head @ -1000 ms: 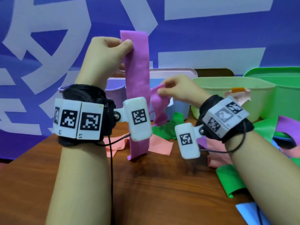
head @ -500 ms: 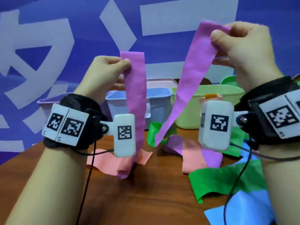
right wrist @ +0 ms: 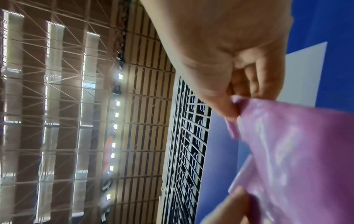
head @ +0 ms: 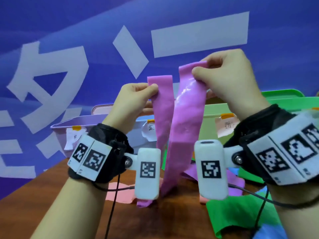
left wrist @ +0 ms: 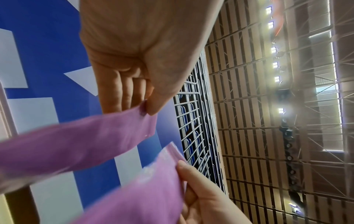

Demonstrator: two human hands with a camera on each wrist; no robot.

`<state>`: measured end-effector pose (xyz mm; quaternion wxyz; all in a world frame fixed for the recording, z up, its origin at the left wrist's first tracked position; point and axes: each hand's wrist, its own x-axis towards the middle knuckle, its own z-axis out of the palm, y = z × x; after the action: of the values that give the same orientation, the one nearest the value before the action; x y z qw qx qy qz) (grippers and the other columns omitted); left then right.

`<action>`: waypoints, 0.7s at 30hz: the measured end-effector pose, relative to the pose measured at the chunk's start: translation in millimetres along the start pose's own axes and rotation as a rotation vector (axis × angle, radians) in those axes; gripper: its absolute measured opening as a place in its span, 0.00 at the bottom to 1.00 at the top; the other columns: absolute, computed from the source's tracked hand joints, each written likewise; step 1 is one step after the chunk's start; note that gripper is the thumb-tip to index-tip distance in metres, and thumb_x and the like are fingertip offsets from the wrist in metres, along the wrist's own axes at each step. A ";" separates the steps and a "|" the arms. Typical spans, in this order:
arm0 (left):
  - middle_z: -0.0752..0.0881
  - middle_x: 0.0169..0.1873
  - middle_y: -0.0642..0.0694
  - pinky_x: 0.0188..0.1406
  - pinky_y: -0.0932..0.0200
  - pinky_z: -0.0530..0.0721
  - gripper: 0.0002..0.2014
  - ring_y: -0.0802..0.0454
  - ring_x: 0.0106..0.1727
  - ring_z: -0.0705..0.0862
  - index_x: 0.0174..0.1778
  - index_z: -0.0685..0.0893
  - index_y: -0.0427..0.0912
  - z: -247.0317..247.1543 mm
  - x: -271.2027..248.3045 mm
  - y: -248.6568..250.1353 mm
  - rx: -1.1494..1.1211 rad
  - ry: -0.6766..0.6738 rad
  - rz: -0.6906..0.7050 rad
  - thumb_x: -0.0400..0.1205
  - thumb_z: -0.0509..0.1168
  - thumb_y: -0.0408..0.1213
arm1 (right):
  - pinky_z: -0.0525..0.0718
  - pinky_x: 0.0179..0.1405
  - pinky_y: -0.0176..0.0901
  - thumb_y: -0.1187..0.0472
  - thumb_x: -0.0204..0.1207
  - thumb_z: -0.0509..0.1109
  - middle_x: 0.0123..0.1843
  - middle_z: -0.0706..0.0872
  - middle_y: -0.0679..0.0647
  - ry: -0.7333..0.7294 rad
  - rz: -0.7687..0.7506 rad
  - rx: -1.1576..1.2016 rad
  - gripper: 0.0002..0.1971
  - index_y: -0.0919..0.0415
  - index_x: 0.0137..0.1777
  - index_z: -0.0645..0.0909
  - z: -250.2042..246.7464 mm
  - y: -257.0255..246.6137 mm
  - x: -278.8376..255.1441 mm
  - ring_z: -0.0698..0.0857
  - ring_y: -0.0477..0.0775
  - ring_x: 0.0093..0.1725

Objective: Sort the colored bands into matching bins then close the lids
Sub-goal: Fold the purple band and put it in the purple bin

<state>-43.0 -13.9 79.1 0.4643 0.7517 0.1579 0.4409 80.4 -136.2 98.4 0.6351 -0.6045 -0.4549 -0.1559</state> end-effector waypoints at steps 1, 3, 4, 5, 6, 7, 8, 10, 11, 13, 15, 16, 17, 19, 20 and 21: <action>0.84 0.42 0.40 0.34 0.64 0.86 0.12 0.47 0.38 0.85 0.51 0.85 0.31 0.8 -0.7 0.7 -0.005 0.001 0.002 0.83 0.60 0.34 | 0.88 0.40 0.54 0.63 0.67 0.68 0.31 0.84 0.55 0.054 -0.024 -0.066 0.05 0.56 0.32 0.84 2.7 1.7 -0.3 0.86 0.58 0.38; 0.84 0.41 0.40 0.34 0.64 0.86 0.12 0.46 0.38 0.84 0.51 0.85 0.29 2.0 -2.3 2.8 -0.007 0.004 0.010 0.83 0.60 0.34 | 0.83 0.44 0.49 0.61 0.69 0.68 0.34 0.84 0.54 0.113 -0.093 -0.195 0.05 0.56 0.35 0.84 7.6 4.4 -1.9 0.85 0.58 0.43; 0.84 0.41 0.40 0.33 0.64 0.86 0.12 0.46 0.38 0.84 0.51 0.85 0.29 1.9 -2.9 3.9 -0.003 0.007 0.013 0.83 0.60 0.34 | 0.81 0.45 0.48 0.60 0.70 0.68 0.36 0.85 0.55 0.120 -0.118 -0.244 0.05 0.57 0.36 0.84 9.2 5.6 -2.6 0.84 0.58 0.45; 0.84 0.40 0.41 0.33 0.65 0.86 0.12 0.47 0.38 0.84 0.49 0.86 0.30 1.1 -3.4 5.0 -0.002 0.007 0.014 0.84 0.60 0.34 | 0.80 0.45 0.47 0.59 0.71 0.68 0.38 0.86 0.56 0.116 -0.125 -0.273 0.06 0.59 0.36 0.84 10.4 7.4 -2.8 0.84 0.59 0.45; 0.84 0.40 0.41 0.33 0.65 0.85 0.11 0.48 0.37 0.85 0.47 0.86 0.32 -0.8 -4.0 6.3 -0.006 0.007 0.014 0.84 0.60 0.34 | 0.82 0.45 0.49 0.60 0.70 0.67 0.38 0.86 0.57 0.104 -0.116 -0.277 0.06 0.61 0.37 0.84 11.0 9.1 -2.2 0.84 0.60 0.44; 0.84 0.39 0.42 0.33 0.64 0.85 0.11 0.48 0.36 0.85 0.44 0.86 0.35 -2.9 -4.4 7.6 -0.016 0.008 0.012 0.84 0.60 0.35 | 0.84 0.45 0.53 0.61 0.70 0.67 0.37 0.87 0.58 0.093 -0.097 -0.252 0.07 0.62 0.37 0.85 10.5 9.7 -1.4 0.84 0.61 0.43; 0.84 0.39 0.42 0.34 0.64 0.86 0.10 0.49 0.36 0.85 0.43 0.85 0.36 -5.0 -4.7 8.8 -0.028 0.012 0.010 0.84 0.60 0.35 | 0.85 0.43 0.56 0.62 0.69 0.66 0.36 0.87 0.59 0.089 -0.077 -0.221 0.07 0.64 0.37 0.86 9.8 10.9 -0.2 0.84 0.62 0.42; 0.84 0.40 0.41 0.35 0.63 0.86 0.10 0.48 0.37 0.85 0.43 0.85 0.36 -6.8 -4.9 10.1 -0.045 0.024 0.011 0.84 0.60 0.35 | 0.86 0.42 0.56 0.63 0.69 0.66 0.36 0.86 0.59 0.096 -0.062 -0.198 0.08 0.64 0.38 0.86 9.1 11.5 0.7 0.84 0.61 0.41; 0.83 0.40 0.41 0.35 0.63 0.86 0.10 0.48 0.37 0.85 0.44 0.85 0.35 -5.8 -5.3 10.3 -0.046 0.023 0.015 0.84 0.60 0.34 | 0.85 0.43 0.53 0.63 0.69 0.66 0.35 0.86 0.58 0.100 -0.066 -0.209 0.08 0.63 0.38 0.86 10.4 10.3 -0.9 0.84 0.60 0.41; 0.84 0.38 0.41 0.33 0.64 0.86 0.10 0.49 0.35 0.85 0.45 0.85 0.33 -0.5 -6.5 10.8 -0.030 -0.003 0.022 0.84 0.60 0.34 | 0.85 0.41 0.48 0.62 0.70 0.67 0.35 0.86 0.57 0.084 -0.067 -0.193 0.07 0.62 0.38 0.86 17.3 8.5 -4.2 0.85 0.59 0.40; 0.87 0.37 0.40 0.34 0.63 0.86 0.12 0.49 0.35 0.87 0.43 0.86 0.34 5.7 -8.8 10.8 -0.011 -0.039 0.031 0.84 0.59 0.34 | 0.88 0.36 0.50 0.62 0.71 0.70 0.35 0.87 0.57 -0.040 0.024 -0.030 0.05 0.64 0.41 0.86 27.2 5.0 -10.0 0.87 0.58 0.32; 0.89 0.38 0.39 0.36 0.62 0.87 0.12 0.48 0.36 0.88 0.43 0.87 0.34 7.5 -9.6 10.9 -0.007 -0.046 0.036 0.85 0.59 0.34 | 0.89 0.33 0.48 0.61 0.72 0.72 0.35 0.87 0.57 -0.116 0.083 0.069 0.06 0.64 0.42 0.85 31.3 3.6 -12.3 0.87 0.55 0.29; 0.89 0.39 0.38 0.37 0.61 0.88 0.13 0.47 0.38 0.88 0.44 0.87 0.35 7.9 -10.0 11.1 -0.009 -0.040 0.038 0.85 0.58 0.33 | 0.89 0.31 0.45 0.59 0.74 0.71 0.35 0.86 0.56 -0.184 0.133 0.158 0.07 0.64 0.42 0.85 34.2 2.9 -13.5 0.86 0.53 0.28; 0.89 0.39 0.39 0.37 0.61 0.88 0.13 0.48 0.37 0.88 0.45 0.88 0.37 4.9 -9.8 12.0 -0.033 -0.018 0.036 0.85 0.57 0.32 | 0.87 0.29 0.39 0.58 0.81 0.64 0.35 0.84 0.56 -0.273 0.204 0.306 0.10 0.63 0.44 0.84 35.2 2.7 -13.1 0.84 0.50 0.28; 0.89 0.38 0.41 0.35 0.62 0.87 0.13 0.50 0.36 0.88 0.46 0.88 0.38 2.7 -9.7 12.1 -0.052 -0.020 0.030 0.85 0.56 0.32 | 0.86 0.29 0.37 0.60 0.83 0.61 0.35 0.83 0.55 -0.294 0.219 0.359 0.10 0.63 0.46 0.83 34.5 3.0 -12.8 0.83 0.51 0.29; 0.88 0.38 0.42 0.35 0.63 0.87 0.13 0.52 0.34 0.87 0.46 0.87 0.39 1.0 -9.5 12.2 -0.069 -0.034 0.021 0.86 0.56 0.32 | 0.86 0.28 0.37 0.63 0.83 0.59 0.35 0.82 0.55 -0.296 0.220 0.388 0.10 0.62 0.48 0.82 34.3 4.0 -12.2 0.82 0.51 0.29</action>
<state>-49.7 -27.0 84.3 0.4878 0.7443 0.1269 0.4381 63.5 -108.4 81.6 0.6788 -0.5337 -0.4956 0.0941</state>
